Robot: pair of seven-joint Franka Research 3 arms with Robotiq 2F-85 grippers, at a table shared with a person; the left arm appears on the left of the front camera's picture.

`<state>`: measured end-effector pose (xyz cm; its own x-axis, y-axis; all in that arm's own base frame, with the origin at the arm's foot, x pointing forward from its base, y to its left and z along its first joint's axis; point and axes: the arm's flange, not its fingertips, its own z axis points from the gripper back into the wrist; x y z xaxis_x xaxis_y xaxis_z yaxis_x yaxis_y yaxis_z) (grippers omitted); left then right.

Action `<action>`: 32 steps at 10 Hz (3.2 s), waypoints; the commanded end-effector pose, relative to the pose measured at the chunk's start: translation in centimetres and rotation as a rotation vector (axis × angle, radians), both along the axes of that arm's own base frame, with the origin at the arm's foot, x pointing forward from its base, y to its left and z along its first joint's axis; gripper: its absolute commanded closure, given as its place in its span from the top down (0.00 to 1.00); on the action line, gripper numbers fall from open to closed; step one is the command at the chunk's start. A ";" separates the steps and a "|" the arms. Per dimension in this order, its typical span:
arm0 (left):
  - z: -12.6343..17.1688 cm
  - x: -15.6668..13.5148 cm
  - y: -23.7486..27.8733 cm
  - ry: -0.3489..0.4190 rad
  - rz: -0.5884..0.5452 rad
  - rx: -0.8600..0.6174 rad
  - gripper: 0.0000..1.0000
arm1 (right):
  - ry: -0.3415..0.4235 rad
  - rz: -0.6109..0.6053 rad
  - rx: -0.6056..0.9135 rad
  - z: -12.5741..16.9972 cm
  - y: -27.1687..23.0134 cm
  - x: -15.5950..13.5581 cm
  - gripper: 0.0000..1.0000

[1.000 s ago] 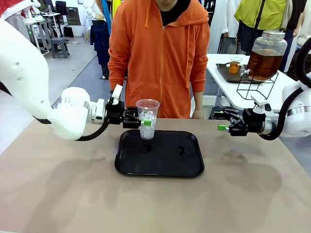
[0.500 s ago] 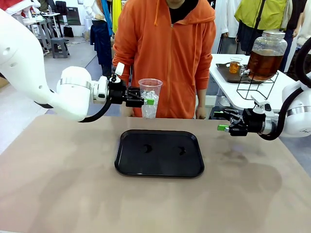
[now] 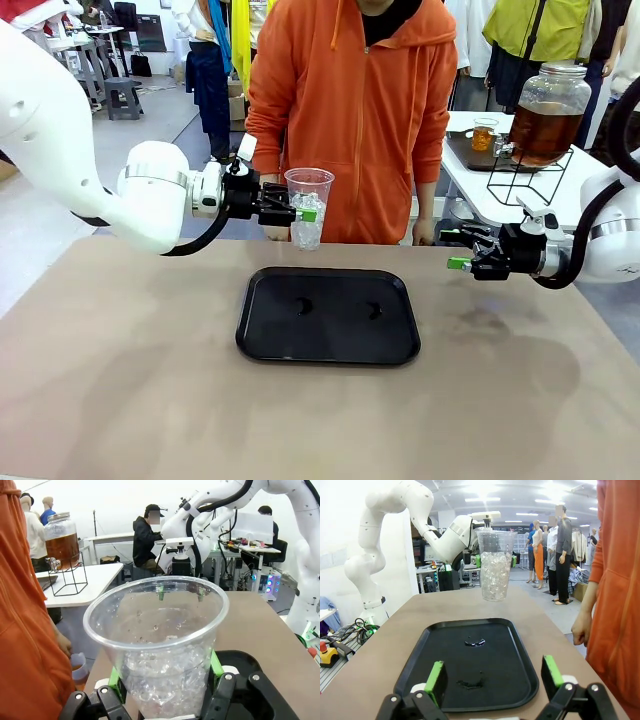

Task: Pour the drink into the iced cup.
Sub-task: Open the gripper to release the iced cup you were holding.

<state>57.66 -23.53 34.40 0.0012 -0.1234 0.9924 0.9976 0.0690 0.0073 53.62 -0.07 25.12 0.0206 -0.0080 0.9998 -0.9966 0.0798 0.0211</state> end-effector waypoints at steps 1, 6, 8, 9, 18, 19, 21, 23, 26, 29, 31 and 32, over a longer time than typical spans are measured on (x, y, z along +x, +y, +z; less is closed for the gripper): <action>0.5 -0.1 0.0 -0.001 0.009 -0.016 0.77 | -0.005 -0.003 0.004 0.3 0.1 0.1 1.00; 0.5 -0.1 0.0 -0.001 0.009 -0.016 0.77 | -0.005 -0.003 0.004 0.3 0.1 0.1 1.00; 0.5 -0.1 0.0 -0.001 0.009 -0.016 0.77 | -0.005 -0.003 0.004 0.3 0.1 0.1 1.00; 0.5 -0.1 0.0 -0.001 0.009 -0.016 0.77 | -0.005 -0.003 0.004 0.3 0.1 0.1 1.00; 0.5 -0.1 0.0 -0.001 0.009 -0.016 0.77 | -0.005 -0.003 0.004 0.3 0.1 0.1 1.00; 0.5 -0.1 0.0 -0.001 0.009 -0.016 0.77 | -0.005 -0.003 0.004 0.3 0.1 0.1 1.00; 0.5 -0.1 0.0 -0.001 0.009 -0.016 0.77 | -0.005 -0.003 0.004 0.3 0.1 0.1 1.00; 0.5 -0.1 0.0 -0.001 0.009 -0.016 0.77 | -0.005 -0.003 0.004 0.3 0.1 0.1 1.00; 0.5 -0.1 0.0 -0.001 0.009 -0.016 0.77 | -0.005 -0.003 0.004 0.3 0.1 0.1 1.00; -0.1 -0.1 0.6 0.009 0.002 -0.010 1.00 | -0.005 -0.003 0.004 0.3 0.1 0.1 1.00; -0.3 -0.3 1.6 0.011 -0.008 -0.021 1.00 | -0.005 -0.003 0.004 0.3 0.1 0.1 1.00; -0.4 -0.6 2.5 0.007 -0.016 -0.027 1.00 | -0.005 -0.003 0.004 0.3 0.1 0.1 1.00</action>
